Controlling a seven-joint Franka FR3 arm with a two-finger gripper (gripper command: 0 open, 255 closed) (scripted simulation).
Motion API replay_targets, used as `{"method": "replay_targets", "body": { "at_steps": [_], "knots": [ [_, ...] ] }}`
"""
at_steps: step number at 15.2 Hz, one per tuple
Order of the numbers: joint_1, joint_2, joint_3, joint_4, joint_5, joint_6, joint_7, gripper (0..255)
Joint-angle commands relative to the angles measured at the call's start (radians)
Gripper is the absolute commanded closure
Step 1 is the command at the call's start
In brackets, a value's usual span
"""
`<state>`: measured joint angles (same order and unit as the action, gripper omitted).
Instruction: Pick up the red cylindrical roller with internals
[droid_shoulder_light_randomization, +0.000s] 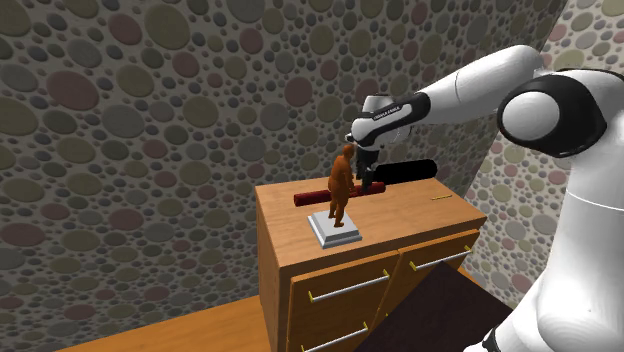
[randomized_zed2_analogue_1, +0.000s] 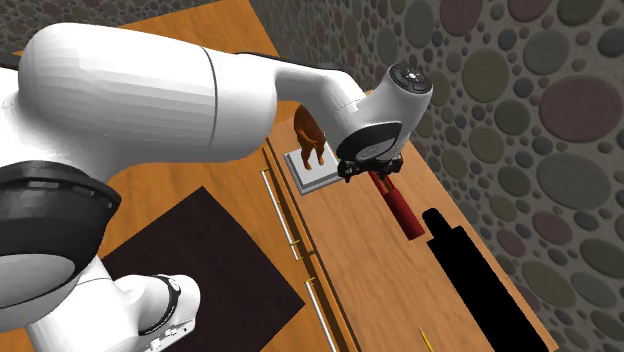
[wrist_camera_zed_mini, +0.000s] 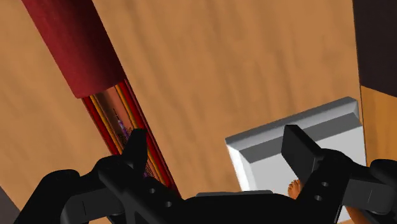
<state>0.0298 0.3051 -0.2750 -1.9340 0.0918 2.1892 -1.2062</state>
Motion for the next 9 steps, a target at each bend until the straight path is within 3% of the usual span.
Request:
{"method": "replay_targets", "body": {
  "at_steps": [1,7,9],
  "knots": [
    [-0.014,0.079,0.014,0.077,0.019,0.001,-0.052,0],
    [-0.059,0.324,0.065,0.351,0.047,-0.025,-0.174,0],
    [-0.063,0.347,0.070,0.368,0.049,-0.019,-0.181,0]
  ]
}}
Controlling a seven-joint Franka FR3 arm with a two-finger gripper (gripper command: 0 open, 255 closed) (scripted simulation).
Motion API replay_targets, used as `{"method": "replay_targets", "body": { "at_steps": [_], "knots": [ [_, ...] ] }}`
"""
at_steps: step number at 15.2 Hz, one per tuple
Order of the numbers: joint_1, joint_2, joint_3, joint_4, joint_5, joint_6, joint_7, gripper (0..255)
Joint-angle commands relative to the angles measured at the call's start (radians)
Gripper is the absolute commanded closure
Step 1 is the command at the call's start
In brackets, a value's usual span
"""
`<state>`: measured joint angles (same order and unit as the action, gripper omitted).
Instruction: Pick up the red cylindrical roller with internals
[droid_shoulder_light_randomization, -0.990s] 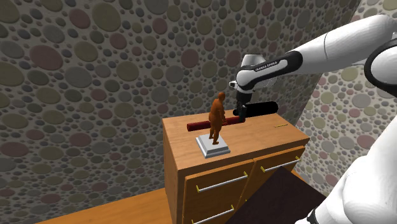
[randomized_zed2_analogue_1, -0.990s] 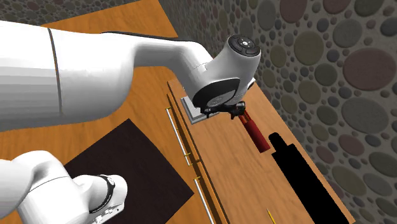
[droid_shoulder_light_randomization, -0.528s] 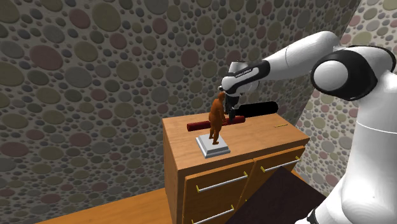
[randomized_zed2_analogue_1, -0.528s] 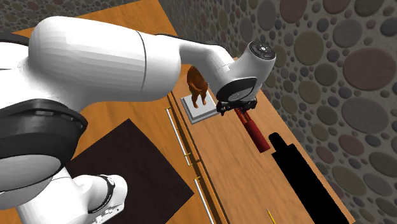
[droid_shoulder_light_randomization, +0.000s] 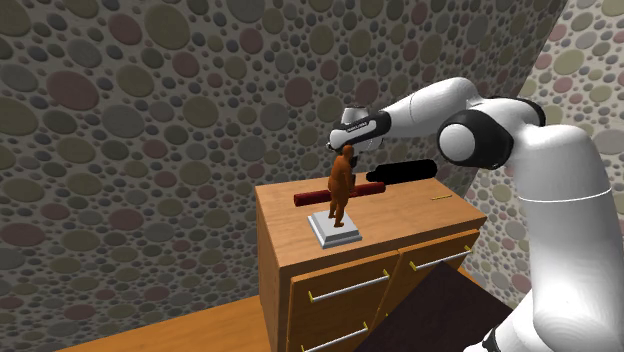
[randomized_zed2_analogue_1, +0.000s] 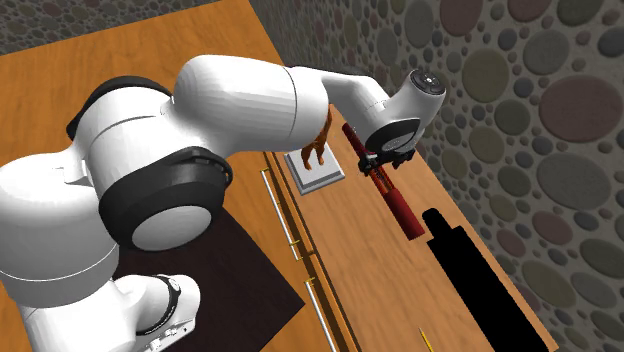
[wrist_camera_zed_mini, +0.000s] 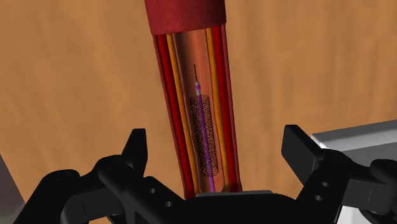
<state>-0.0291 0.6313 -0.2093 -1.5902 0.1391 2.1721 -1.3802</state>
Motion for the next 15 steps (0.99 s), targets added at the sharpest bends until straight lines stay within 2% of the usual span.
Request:
{"method": "replay_targets", "body": {
  "at_steps": [1,8,9,15],
  "knots": [
    [-0.005,0.029,0.005,0.022,0.003,0.007,-0.008,0],
    [-0.008,0.074,0.011,0.017,0.014,0.057,-0.013,0],
    [-0.009,0.072,0.010,0.016,0.014,0.056,-0.015,255],
    [-0.010,0.073,0.010,0.013,0.014,0.060,-0.016,255]
  ]
}}
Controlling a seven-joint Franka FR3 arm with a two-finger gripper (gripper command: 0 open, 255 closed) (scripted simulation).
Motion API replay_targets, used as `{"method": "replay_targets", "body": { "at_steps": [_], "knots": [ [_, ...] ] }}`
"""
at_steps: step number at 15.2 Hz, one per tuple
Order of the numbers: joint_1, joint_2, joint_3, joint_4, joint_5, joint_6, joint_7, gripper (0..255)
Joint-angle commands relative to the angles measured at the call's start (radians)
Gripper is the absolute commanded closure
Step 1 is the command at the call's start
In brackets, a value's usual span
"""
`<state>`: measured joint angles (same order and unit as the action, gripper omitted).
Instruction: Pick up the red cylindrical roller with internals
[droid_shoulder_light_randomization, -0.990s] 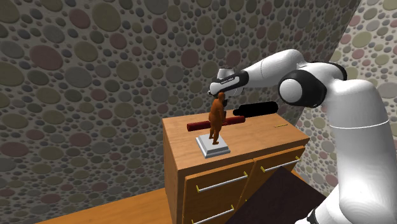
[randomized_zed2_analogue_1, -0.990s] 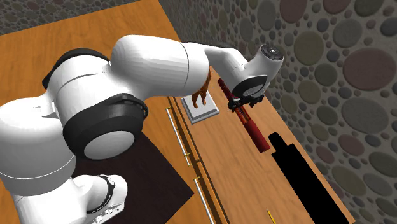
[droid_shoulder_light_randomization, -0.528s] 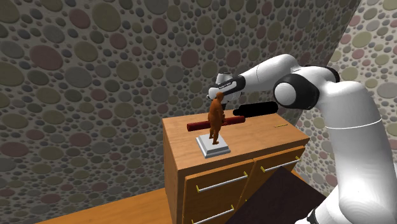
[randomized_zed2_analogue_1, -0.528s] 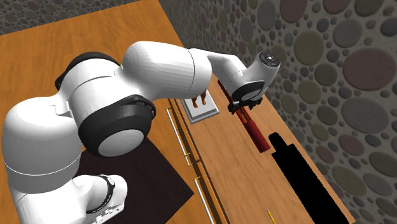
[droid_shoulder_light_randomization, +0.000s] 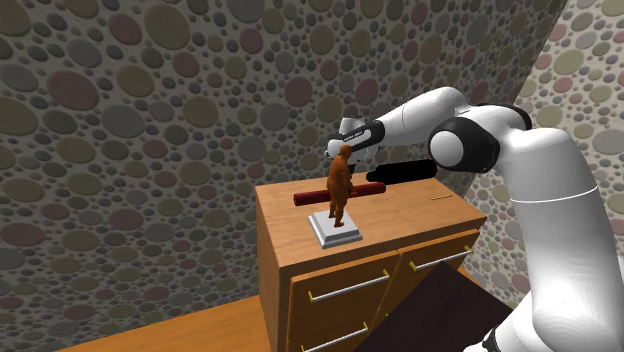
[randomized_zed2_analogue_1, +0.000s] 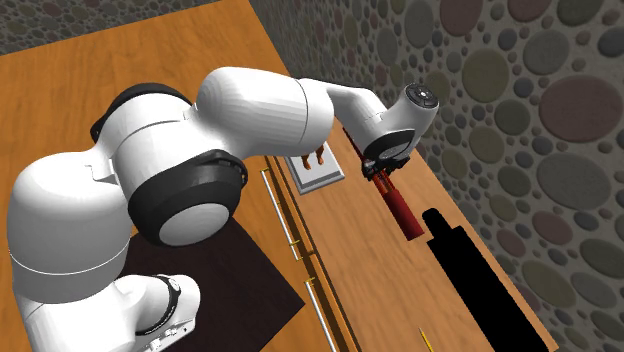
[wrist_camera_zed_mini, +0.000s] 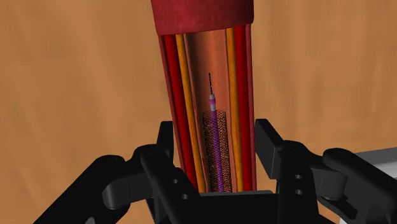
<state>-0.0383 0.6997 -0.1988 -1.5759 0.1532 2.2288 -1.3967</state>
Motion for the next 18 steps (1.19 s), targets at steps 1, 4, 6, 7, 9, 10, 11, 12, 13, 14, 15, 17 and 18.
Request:
{"method": "replay_targets", "body": {
  "at_steps": [1,4,6,7,9,10,11,12,13,14,15,17,18],
  "knots": [
    [0.000,0.004,0.000,-0.001,0.000,0.003,0.001,255],
    [0.002,-0.003,-0.001,0.003,-0.002,-0.009,0.004,255],
    [0.004,-0.020,-0.004,0.004,-0.005,-0.026,0.006,255],
    [0.005,-0.028,-0.005,0.005,-0.007,-0.035,0.006,255],
    [0.006,-0.043,-0.007,0.008,-0.010,-0.054,0.008,255],
    [0.007,-0.050,-0.009,0.010,-0.012,-0.063,0.009,255],
    [0.008,-0.058,-0.010,0.012,-0.013,-0.072,0.010,255],
    [0.008,-0.065,-0.011,0.015,-0.015,-0.082,0.011,255],
    [0.009,-0.072,-0.012,0.017,-0.016,-0.091,0.012,255],
    [0.010,-0.079,-0.013,0.020,-0.018,-0.101,0.012,255],
    [0.010,-0.086,-0.014,0.023,-0.020,-0.111,0.013,255],
    [0.011,-0.099,-0.016,0.030,-0.023,-0.130,0.015,255],
    [0.012,-0.105,-0.017,0.034,-0.024,-0.141,0.016,255]
  ]
}}
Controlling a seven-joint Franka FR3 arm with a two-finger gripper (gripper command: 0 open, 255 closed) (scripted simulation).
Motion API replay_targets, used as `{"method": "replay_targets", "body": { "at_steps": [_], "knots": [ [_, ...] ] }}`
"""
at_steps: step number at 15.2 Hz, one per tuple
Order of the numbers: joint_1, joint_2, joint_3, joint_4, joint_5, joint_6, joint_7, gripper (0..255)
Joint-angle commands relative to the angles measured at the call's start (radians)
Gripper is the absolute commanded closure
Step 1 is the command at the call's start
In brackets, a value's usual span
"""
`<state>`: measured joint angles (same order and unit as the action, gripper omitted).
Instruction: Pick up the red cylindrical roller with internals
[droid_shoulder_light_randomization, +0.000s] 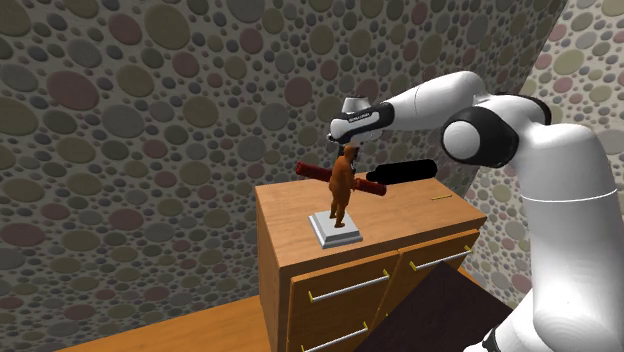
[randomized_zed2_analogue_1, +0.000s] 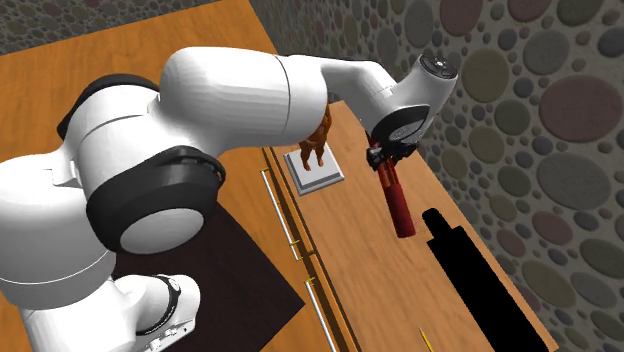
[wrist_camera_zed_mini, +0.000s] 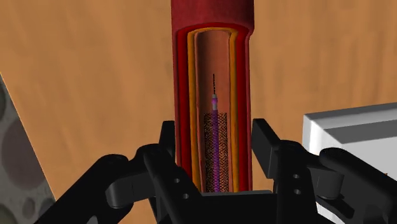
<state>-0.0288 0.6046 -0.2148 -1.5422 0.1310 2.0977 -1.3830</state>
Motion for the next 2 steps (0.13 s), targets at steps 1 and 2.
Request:
{"method": "replay_targets", "body": {
  "at_steps": [1,2],
  "knots": [
    [0.002,-0.011,-0.001,0.001,-0.002,-0.011,0.002,255],
    [0.002,-0.011,-0.001,0.001,-0.002,-0.011,0.002,255]
  ]
}}
